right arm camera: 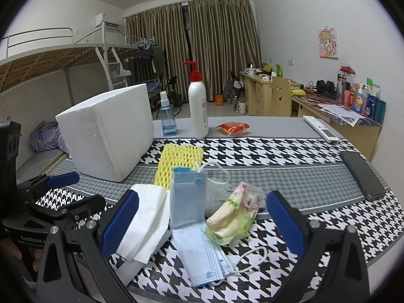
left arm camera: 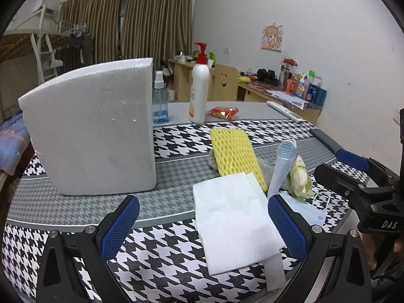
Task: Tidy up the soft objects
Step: 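Grasp the white tissue with the left tool while the right tool grasps the blue face mask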
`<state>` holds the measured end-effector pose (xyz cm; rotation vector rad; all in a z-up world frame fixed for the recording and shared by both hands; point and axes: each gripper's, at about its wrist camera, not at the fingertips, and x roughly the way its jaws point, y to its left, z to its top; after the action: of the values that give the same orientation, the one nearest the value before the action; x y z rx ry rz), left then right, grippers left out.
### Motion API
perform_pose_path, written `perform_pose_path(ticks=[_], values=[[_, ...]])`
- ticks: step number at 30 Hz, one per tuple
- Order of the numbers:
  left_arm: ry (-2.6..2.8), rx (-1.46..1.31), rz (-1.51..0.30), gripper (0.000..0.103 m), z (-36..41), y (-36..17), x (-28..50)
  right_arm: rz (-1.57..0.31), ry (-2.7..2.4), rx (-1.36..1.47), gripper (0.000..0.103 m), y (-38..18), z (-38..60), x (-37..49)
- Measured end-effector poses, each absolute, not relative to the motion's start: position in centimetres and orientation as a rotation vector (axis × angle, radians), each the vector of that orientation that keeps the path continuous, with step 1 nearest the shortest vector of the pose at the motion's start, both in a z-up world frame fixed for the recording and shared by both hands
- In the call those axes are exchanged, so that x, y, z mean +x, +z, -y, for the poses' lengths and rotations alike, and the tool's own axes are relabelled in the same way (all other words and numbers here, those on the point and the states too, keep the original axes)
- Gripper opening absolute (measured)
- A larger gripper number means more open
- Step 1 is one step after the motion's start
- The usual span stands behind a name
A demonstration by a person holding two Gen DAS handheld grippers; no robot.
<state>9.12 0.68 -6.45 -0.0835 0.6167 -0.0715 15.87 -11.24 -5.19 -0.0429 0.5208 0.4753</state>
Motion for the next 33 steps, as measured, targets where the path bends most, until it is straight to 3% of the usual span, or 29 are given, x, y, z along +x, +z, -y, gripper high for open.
perform_pose_path(ticks=[7, 14, 30, 33], values=[[-0.081, -0.094, -0.656, 0.102, -0.8, -7.3, 10.1, -0.535, 0.495, -0.046, 0.102, -5.7, 10.5, 16.6], [-0.094, -0.119, -0.694, 0.102, -1.1, -8.1, 10.8, -0.561, 0.523, -0.036, 0.095, -6.2, 9.9, 17.5], [-0.138, -0.177, -0.810, 0.088, -1.5, -10.3, 12.5, -0.643, 0.557, -0.030, 0.083, -7.6, 8.7, 19.3], [-0.149, -0.179, -0.833, 0.083, -1.4, -10.6, 12.9, -0.673, 0.578, -0.021, 0.072, -7.8, 8.5, 19.8]])
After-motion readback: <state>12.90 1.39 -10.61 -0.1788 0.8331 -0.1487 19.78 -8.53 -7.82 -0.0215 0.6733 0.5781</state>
